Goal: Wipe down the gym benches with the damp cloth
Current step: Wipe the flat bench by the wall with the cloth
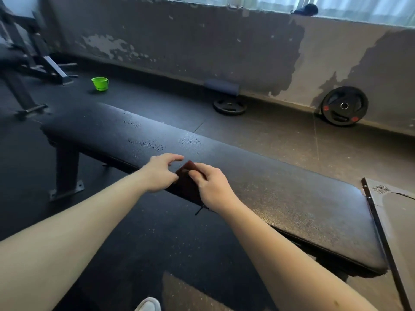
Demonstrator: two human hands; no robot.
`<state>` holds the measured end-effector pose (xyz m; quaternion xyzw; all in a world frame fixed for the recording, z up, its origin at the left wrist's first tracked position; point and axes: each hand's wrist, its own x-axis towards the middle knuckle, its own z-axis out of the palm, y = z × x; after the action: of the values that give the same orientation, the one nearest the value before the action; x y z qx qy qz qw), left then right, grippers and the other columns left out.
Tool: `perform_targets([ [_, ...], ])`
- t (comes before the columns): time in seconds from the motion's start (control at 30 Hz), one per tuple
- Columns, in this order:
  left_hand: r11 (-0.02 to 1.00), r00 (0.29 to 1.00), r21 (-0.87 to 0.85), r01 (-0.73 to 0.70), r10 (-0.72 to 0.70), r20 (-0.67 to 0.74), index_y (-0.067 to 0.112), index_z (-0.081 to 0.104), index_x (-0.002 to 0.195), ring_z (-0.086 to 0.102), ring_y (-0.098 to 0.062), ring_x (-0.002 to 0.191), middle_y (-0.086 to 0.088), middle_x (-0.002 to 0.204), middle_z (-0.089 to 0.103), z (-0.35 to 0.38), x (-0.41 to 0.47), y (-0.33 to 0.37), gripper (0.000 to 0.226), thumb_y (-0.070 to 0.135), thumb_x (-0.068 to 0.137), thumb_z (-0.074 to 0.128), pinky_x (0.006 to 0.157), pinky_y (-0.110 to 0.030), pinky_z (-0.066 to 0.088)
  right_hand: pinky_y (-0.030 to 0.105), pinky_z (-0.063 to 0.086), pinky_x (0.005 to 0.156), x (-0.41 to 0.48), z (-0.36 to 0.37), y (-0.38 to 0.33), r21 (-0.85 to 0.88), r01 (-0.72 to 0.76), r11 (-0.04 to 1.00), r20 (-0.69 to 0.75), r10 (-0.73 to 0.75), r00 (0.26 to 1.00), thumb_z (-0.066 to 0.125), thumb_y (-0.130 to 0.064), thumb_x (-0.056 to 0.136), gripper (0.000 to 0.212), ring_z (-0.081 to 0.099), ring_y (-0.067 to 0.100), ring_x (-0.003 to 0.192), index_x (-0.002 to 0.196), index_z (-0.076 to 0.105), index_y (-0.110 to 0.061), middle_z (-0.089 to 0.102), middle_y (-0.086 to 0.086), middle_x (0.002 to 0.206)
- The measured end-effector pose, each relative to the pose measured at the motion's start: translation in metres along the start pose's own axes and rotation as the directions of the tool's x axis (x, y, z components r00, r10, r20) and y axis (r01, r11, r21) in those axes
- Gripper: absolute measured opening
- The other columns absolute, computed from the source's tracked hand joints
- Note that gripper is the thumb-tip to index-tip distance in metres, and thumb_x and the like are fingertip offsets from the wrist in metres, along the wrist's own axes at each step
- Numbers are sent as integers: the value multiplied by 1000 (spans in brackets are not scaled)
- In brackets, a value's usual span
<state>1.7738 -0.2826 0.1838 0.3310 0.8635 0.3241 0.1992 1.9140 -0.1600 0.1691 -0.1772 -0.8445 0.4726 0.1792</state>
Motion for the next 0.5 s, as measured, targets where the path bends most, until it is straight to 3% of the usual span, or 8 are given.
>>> perform_targets([
  [0.1, 988, 998, -155, -10, 19, 56, 20, 74, 101, 67, -16, 86, -2, 92, 74, -6, -26, 14, 30, 9, 75, 65, 85, -35, 57, 48, 55, 90, 3, -18, -18, 103, -37, 994, -2, 37, 999, 58, -22, 102, 19, 69, 31, 95, 106, 76, -17, 75, 11, 97],
  [0.17, 984, 999, -178, 2, 7, 48, 14, 76, 94, 70, -18, 82, -2, 87, 77, -12, -39, 21, 16, 17, 78, 73, 84, -35, 57, 56, 58, 84, 4, -26, -25, 171, -99, 980, 36, 94, 995, 62, -24, 100, 18, 71, 36, 85, 100, 74, -11, 74, 20, 97],
  [0.23, 980, 999, -198, 24, -17, 35, 13, 77, 87, 69, -14, 77, 2, 80, 75, -18, -44, 23, 8, 20, 85, 75, 78, -29, 54, 48, 61, 78, 2, -36, -29, 186, -150, 971, 102, 133, 986, 71, -22, 96, 13, 72, 26, 78, 102, 75, -12, 76, 18, 96],
  [0.33, 995, 998, -83, 60, -57, 39, 15, 74, 74, 63, -8, 65, 8, 67, 70, -16, -38, 26, 18, 29, 85, 77, 65, -22, 47, 36, 63, 75, -2, -49, -25, 152, -245, 957, 166, 220, 961, 85, -10, 80, 29, 77, 22, 82, 105, 73, -18, 78, 7, 94],
  [0.4, 999, 998, -5, 53, -53, 44, 17, 71, 68, 57, -5, 56, 9, 60, 65, -8, -32, 24, 25, 36, 82, 81, 57, -20, 43, 33, 60, 71, 0, -49, -12, 20, -297, 955, 44, 296, 954, 83, -6, 74, 31, 74, 24, 85, 97, 69, -22, 75, 4, 95],
  [0.5, 999, 998, 6, 32, -33, 59, 18, 71, 72, 59, -11, 64, 5, 68, 68, 3, -19, 17, 22, 35, 79, 84, 64, -25, 48, 29, 53, 73, 12, -41, 4, -154, -361, 920, -143, 341, 929, 73, -8, 75, 24, 67, 23, 92, 91, 63, -22, 69, 1, 95],
])
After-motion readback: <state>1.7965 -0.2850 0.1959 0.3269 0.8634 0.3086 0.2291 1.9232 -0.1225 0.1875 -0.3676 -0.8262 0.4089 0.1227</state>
